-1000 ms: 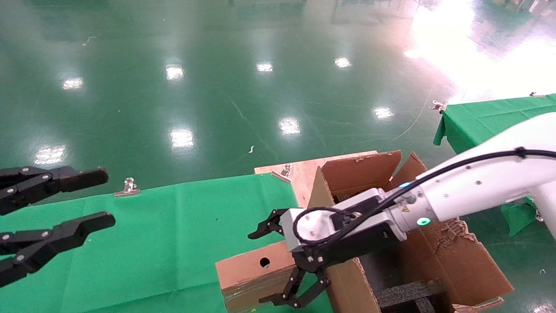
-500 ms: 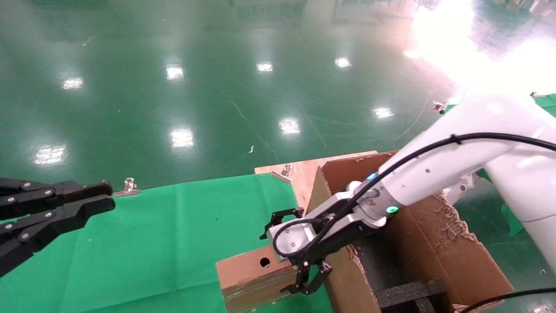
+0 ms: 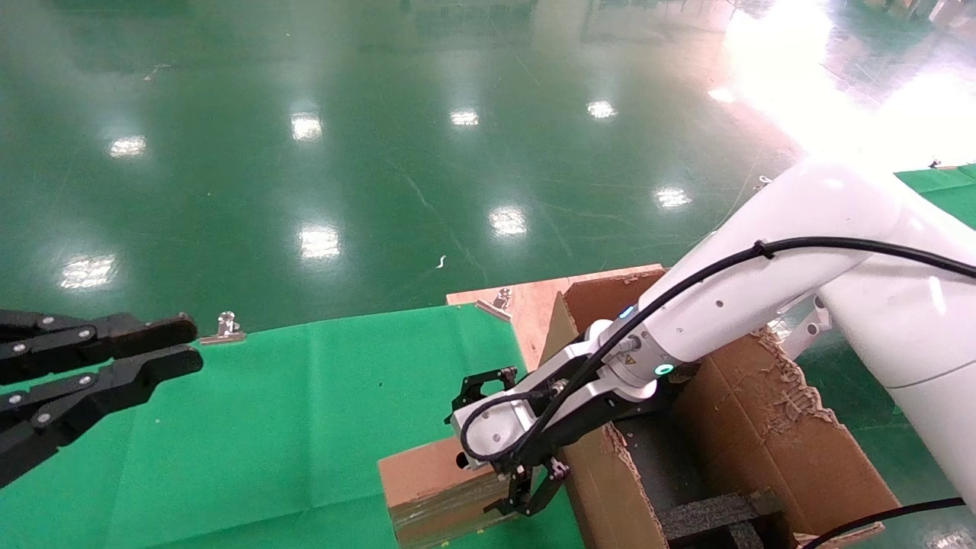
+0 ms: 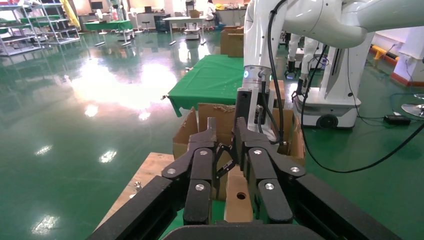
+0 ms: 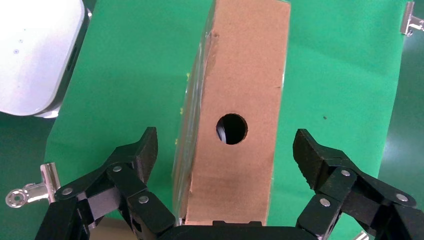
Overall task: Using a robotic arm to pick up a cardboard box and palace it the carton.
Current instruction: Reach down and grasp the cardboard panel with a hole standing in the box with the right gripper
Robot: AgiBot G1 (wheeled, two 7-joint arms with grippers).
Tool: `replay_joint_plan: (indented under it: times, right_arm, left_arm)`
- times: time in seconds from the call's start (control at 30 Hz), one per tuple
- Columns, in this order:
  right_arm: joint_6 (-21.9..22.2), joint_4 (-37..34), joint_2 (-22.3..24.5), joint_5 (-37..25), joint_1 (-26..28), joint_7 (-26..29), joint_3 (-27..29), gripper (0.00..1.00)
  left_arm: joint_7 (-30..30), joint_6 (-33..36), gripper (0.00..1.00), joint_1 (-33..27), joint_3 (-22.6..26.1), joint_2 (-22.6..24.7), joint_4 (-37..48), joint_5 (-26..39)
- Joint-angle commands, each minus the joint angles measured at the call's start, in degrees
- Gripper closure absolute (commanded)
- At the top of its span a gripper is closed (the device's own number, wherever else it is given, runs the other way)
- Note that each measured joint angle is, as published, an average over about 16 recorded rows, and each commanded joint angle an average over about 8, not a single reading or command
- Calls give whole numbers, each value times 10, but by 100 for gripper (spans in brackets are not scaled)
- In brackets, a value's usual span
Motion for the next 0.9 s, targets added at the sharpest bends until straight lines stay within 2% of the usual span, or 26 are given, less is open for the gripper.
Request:
replay_joint_plan:
  times: [0.03, 0.9]
  right_arm:
    - [0, 0, 0, 0, 0, 0, 0, 100]
    - [0, 0, 5, 7, -3, -1, 5, 100]
  left_arm:
    - [0, 0, 0, 0, 0, 0, 0, 0]
    - [0, 0, 0, 0, 0, 0, 0, 0]
